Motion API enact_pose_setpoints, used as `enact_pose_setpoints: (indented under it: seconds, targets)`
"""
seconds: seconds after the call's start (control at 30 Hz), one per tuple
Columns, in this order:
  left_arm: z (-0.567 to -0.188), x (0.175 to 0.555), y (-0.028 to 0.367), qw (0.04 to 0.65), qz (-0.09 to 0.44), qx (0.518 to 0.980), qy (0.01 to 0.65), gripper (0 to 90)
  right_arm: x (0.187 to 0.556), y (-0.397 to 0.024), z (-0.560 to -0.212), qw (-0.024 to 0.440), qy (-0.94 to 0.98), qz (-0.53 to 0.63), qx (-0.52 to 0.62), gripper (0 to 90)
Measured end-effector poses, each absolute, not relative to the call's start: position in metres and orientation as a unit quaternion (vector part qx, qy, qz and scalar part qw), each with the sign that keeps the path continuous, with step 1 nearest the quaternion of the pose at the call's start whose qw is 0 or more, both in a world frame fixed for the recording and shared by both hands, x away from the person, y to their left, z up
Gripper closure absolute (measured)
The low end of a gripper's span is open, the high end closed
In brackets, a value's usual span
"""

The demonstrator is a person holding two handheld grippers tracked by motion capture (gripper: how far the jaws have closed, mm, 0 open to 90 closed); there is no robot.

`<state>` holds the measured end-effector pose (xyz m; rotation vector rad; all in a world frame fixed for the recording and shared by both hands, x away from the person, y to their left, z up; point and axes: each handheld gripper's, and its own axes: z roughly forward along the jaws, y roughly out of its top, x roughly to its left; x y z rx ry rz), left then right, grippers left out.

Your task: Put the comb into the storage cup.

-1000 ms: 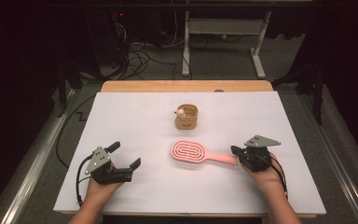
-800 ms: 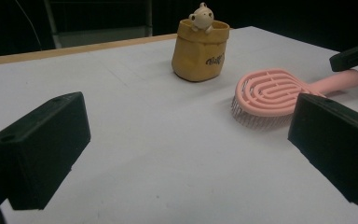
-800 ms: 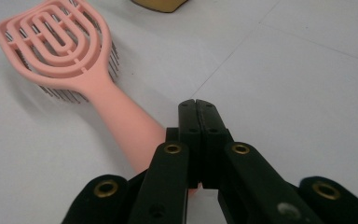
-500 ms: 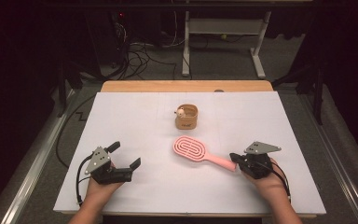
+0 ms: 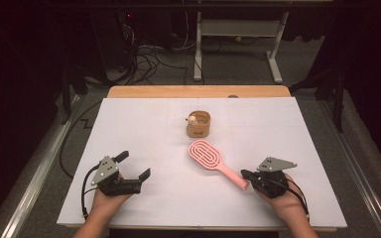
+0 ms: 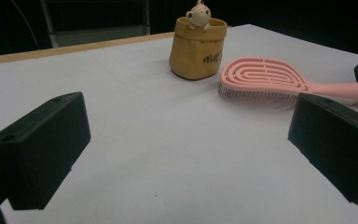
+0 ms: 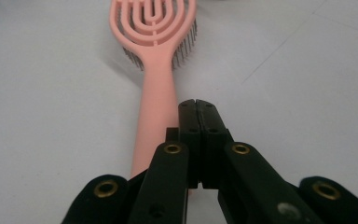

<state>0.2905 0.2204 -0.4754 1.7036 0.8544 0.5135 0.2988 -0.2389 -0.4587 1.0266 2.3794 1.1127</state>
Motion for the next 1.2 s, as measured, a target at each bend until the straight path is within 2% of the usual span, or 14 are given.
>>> enact_pose_setpoints:
  seconds: [0.33, 0.5, 0.7, 0.77, 1.1, 1.17, 1.2]
  targets:
    - [-0.476, 0.29, 0.22, 0.557, 0.213, 0.723, 0.349, 0.0, 0.292, -0.245, -0.455, 0.173, 0.813, 0.41, 0.375, 90.0]
    - [-0.475, 0.289, 0.221, 0.562, 0.214, 0.718, 0.351, 1.9, 0.291, -0.251, -0.454, 0.185, 0.797, 0.421, 0.392, 81.1]
    - [-0.475, 0.29, 0.222, 0.557, 0.214, 0.719, 0.357, 0.0, 0.291, -0.257, -0.451, 0.192, 0.776, 0.438, 0.412, 58.8]
    - [-0.475, 0.292, 0.222, 0.554, 0.213, 0.72, 0.358, 0.0, 0.292, -0.259, -0.45, 0.2, 0.768, 0.44, 0.421, 46.2]
    - [-0.476, 0.291, 0.22, 0.55, 0.223, 0.722, 0.355, 0.0, 0.292, -0.252, -0.452, 0.205, 0.765, 0.444, 0.418, 12.4]
    - [-0.476, 0.291, 0.221, 0.552, 0.223, 0.72, 0.357, 0.0, 0.292, -0.249, -0.452, 0.206, 0.764, 0.447, 0.418, 0.2]
    - [-0.476, 0.291, 0.221, 0.552, 0.223, 0.72, 0.357, 0.0, 0.292, -0.249, -0.452, 0.206, 0.764, 0.447, 0.418, 0.2]
